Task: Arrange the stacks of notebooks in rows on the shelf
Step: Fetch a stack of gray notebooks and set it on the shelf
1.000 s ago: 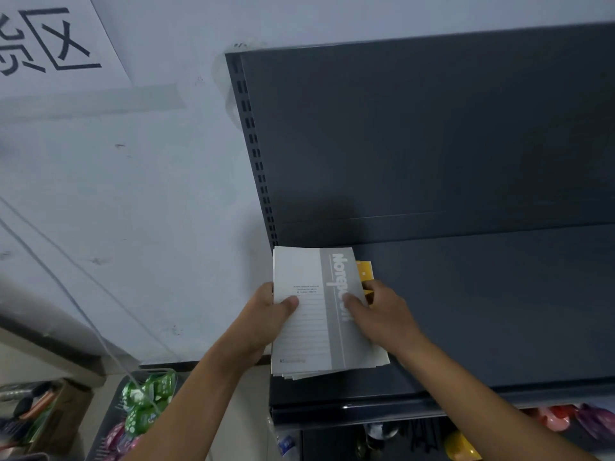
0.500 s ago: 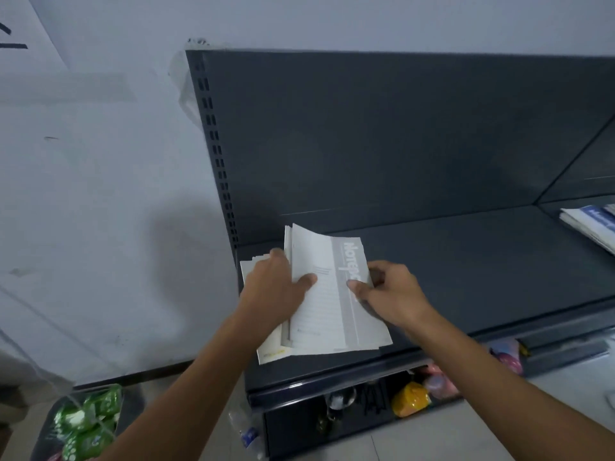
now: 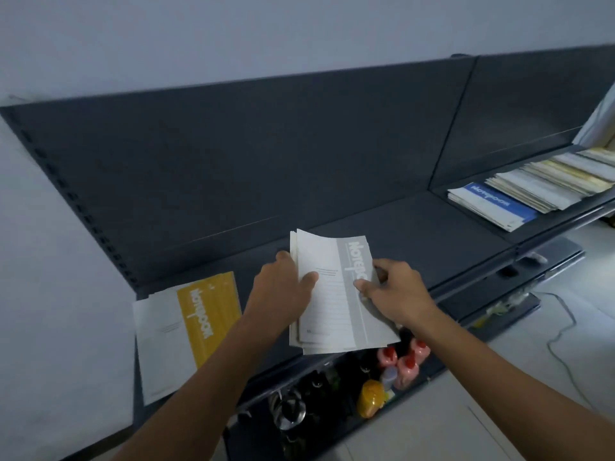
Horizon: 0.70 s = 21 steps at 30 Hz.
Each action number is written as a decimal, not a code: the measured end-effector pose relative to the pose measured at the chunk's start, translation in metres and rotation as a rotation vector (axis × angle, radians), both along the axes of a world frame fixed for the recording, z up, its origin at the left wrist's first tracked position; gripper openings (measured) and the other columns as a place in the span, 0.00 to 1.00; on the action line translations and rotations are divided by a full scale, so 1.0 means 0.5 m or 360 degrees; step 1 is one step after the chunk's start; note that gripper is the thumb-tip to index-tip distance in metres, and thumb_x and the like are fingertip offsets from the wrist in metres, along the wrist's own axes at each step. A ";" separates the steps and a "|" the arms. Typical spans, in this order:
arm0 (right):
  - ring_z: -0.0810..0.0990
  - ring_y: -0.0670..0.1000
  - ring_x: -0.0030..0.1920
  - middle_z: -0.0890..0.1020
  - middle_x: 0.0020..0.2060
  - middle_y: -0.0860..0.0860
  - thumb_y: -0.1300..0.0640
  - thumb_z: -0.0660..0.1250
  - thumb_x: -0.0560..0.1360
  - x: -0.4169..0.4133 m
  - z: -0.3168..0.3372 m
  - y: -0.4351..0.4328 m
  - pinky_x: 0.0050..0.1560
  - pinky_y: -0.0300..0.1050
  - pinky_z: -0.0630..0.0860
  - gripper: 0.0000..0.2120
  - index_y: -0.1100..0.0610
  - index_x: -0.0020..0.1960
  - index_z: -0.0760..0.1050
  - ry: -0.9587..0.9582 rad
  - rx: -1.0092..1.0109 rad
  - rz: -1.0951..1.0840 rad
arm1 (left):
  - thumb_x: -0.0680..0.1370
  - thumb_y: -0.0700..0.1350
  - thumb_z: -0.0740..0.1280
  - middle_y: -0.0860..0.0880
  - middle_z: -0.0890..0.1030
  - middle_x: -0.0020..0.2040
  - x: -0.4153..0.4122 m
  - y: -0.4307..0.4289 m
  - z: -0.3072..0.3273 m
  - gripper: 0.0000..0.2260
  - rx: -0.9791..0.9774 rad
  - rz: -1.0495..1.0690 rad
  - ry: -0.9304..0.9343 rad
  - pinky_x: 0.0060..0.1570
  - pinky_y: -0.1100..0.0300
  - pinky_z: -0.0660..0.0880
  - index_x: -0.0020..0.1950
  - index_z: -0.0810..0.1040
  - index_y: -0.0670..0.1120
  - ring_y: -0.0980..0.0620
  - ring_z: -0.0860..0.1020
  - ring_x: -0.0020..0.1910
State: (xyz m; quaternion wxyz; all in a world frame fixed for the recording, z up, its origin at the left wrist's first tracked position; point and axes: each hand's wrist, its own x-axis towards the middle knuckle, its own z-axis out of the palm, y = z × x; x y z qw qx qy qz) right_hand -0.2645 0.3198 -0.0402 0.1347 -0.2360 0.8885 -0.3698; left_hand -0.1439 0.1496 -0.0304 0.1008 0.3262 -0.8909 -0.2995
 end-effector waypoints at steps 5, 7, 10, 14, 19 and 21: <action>0.80 0.51 0.47 0.82 0.45 0.46 0.49 0.72 0.76 -0.127 -0.009 0.168 0.43 0.43 0.73 0.13 0.53 0.57 0.80 0.0073 0.0022 -0.0090 | 0.80 0.56 0.66 0.47 0.79 0.55 -0.145 0.160 -0.002 0.18 0.0026 -0.0102 -0.0007 0.43 0.54 0.73 0.60 0.69 0.46 0.49 0.77 0.47; 0.77 0.49 0.42 0.78 0.39 0.42 0.49 0.73 0.75 -0.179 -0.015 0.236 0.35 0.39 0.69 0.12 0.52 0.56 0.80 0.0098 0.0002 -0.0161 | 0.79 0.57 0.66 0.47 0.79 0.55 -0.203 0.223 -0.005 0.18 0.0032 -0.0150 0.0007 0.44 0.53 0.75 0.60 0.70 0.46 0.47 0.79 0.50; 0.77 0.50 0.42 0.77 0.38 0.42 0.49 0.73 0.74 -0.239 -0.018 0.326 0.36 0.40 0.68 0.12 0.50 0.56 0.79 0.0061 0.0020 -0.0250 | 0.79 0.56 0.67 0.47 0.80 0.55 -0.277 0.310 -0.002 0.17 0.0019 -0.0209 -0.0008 0.45 0.53 0.75 0.61 0.70 0.46 0.47 0.79 0.50; 0.81 0.51 0.48 0.83 0.46 0.46 0.49 0.73 0.74 -0.314 -0.014 0.416 0.46 0.42 0.73 0.13 0.50 0.56 0.80 0.0006 0.0050 -0.0312 | 0.79 0.56 0.66 0.47 0.80 0.56 -0.370 0.395 0.002 0.18 -0.0028 -0.0279 -0.0032 0.48 0.50 0.78 0.62 0.71 0.46 0.46 0.80 0.51; 0.81 0.52 0.51 0.83 0.48 0.46 0.49 0.72 0.74 -0.410 -0.004 0.490 0.52 0.45 0.76 0.14 0.49 0.58 0.80 -0.0004 0.0051 -0.0403 | 0.80 0.57 0.66 0.46 0.79 0.56 -0.485 0.465 0.010 0.18 -0.0059 -0.0352 -0.0045 0.49 0.49 0.78 0.62 0.71 0.46 0.44 0.79 0.52; 0.81 0.51 0.51 0.83 0.48 0.46 0.49 0.72 0.74 -0.450 -0.001 0.513 0.48 0.43 0.73 0.14 0.49 0.58 0.80 -0.0008 0.0046 -0.0443 | 0.80 0.57 0.65 0.45 0.79 0.57 -0.535 0.485 0.010 0.18 -0.0064 -0.0383 -0.0067 0.50 0.49 0.78 0.62 0.71 0.46 0.44 0.79 0.53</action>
